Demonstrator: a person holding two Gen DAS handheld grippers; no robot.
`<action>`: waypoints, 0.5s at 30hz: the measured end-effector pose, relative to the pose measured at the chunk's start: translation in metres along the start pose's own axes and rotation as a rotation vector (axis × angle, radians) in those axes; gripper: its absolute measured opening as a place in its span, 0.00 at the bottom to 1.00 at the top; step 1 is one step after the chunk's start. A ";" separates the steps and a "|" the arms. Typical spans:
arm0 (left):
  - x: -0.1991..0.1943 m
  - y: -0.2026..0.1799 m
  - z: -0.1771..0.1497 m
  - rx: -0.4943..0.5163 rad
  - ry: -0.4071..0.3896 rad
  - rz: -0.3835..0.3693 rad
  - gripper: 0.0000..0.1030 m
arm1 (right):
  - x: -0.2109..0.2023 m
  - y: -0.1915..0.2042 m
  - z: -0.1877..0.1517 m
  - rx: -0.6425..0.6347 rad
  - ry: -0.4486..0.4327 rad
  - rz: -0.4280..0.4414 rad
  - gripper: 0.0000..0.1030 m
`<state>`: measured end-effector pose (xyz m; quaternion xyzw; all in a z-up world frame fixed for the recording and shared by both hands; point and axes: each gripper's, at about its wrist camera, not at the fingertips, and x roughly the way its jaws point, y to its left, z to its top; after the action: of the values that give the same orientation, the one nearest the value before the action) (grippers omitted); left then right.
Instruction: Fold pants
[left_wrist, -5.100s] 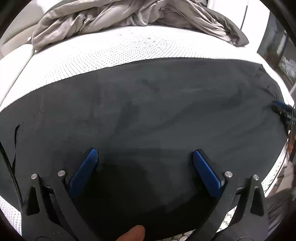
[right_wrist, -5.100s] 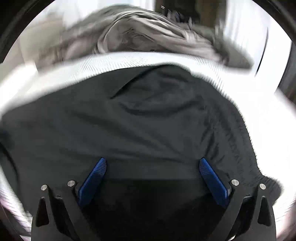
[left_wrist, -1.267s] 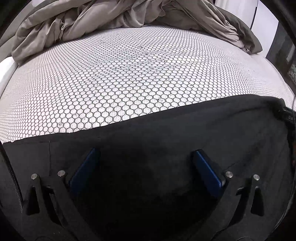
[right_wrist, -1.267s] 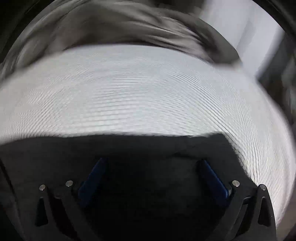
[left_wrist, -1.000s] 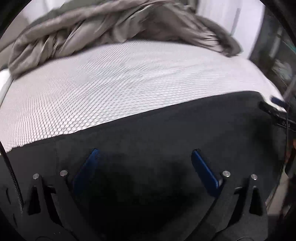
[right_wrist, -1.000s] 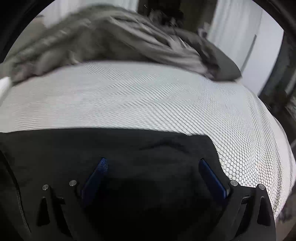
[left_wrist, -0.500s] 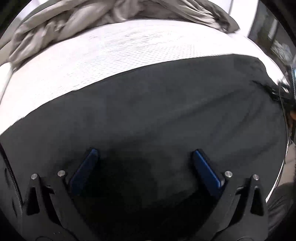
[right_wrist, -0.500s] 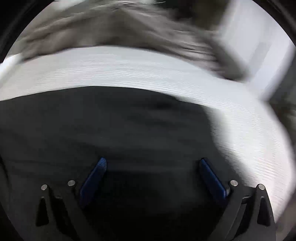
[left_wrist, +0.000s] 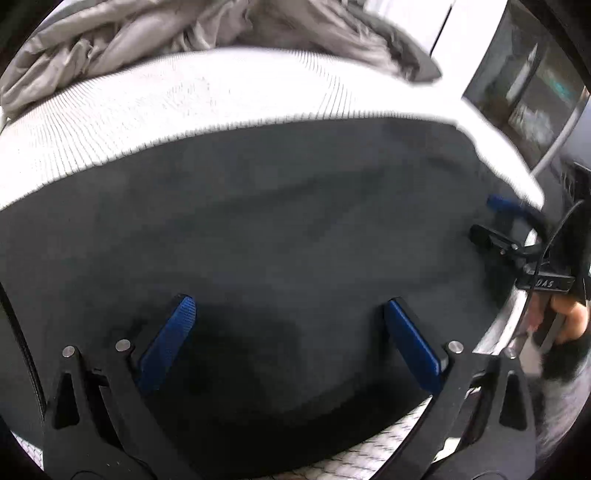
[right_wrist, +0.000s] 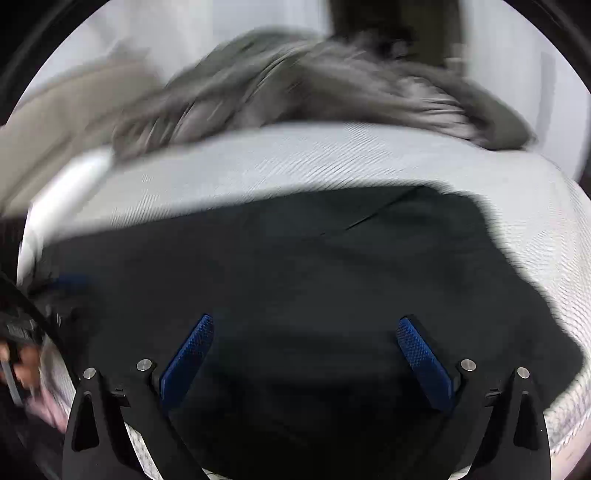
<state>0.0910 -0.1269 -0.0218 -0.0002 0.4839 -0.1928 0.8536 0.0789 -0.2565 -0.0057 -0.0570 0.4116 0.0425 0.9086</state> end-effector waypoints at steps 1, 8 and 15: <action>-0.001 0.002 -0.005 0.029 -0.011 0.015 0.99 | 0.007 0.003 -0.007 -0.047 0.026 -0.040 0.98; -0.031 0.063 -0.030 -0.025 -0.038 0.026 0.99 | -0.015 -0.112 -0.062 0.126 0.039 -0.331 0.98; -0.058 0.076 -0.027 -0.066 -0.112 0.050 0.99 | -0.075 -0.129 -0.055 0.299 -0.082 -0.292 0.99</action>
<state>0.0669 -0.0325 -0.0025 -0.0270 0.4412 -0.1552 0.8835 0.0046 -0.3941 0.0238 0.0213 0.3635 -0.1489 0.9194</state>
